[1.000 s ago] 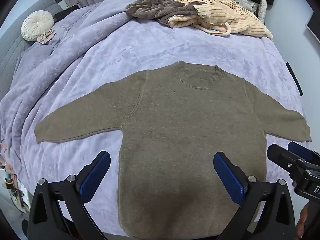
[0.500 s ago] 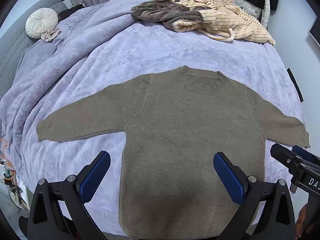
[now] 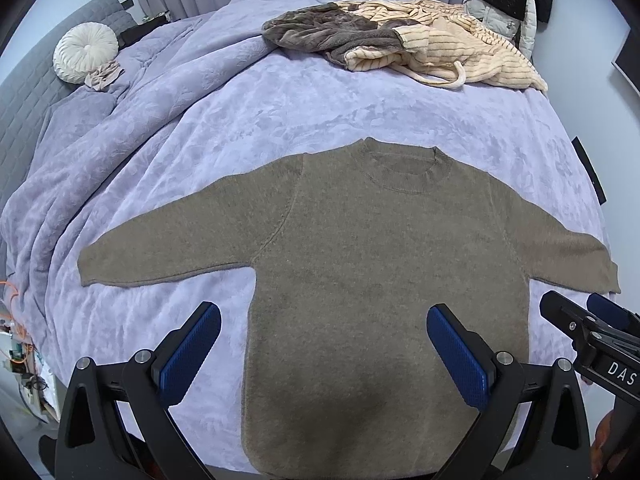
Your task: Fold small clothes
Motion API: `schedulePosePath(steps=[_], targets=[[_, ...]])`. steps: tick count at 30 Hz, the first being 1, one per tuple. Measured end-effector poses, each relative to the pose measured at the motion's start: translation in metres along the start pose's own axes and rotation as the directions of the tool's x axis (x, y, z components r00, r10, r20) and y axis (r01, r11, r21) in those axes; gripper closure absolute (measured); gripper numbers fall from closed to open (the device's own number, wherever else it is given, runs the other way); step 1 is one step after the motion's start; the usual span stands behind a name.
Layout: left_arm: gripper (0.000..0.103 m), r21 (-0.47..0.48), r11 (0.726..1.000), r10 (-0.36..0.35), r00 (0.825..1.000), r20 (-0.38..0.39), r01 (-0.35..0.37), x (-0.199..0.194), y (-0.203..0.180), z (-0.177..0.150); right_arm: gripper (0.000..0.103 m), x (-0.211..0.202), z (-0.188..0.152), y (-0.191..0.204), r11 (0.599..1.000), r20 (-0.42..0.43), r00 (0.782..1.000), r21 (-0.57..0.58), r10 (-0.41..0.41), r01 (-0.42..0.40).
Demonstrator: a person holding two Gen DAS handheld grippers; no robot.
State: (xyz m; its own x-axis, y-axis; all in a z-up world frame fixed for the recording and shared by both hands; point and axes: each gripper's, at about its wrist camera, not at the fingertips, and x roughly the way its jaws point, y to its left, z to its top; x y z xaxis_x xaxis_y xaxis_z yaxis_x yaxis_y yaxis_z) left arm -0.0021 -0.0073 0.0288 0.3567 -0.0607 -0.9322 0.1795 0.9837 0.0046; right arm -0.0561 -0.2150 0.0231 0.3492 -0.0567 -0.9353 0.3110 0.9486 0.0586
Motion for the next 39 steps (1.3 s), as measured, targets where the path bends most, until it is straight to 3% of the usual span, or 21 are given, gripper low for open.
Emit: schedulePosePath(steps=[39], targets=[[0.0, 0.018, 1.0, 0.009, 1.0, -0.004, -0.009, -0.0013, -0.002, -0.0029, 0.007, 0.0018, -0.0042, -0.0015, 1.0, -0.007, 1.0, 0.011, -0.016, 0.016]])
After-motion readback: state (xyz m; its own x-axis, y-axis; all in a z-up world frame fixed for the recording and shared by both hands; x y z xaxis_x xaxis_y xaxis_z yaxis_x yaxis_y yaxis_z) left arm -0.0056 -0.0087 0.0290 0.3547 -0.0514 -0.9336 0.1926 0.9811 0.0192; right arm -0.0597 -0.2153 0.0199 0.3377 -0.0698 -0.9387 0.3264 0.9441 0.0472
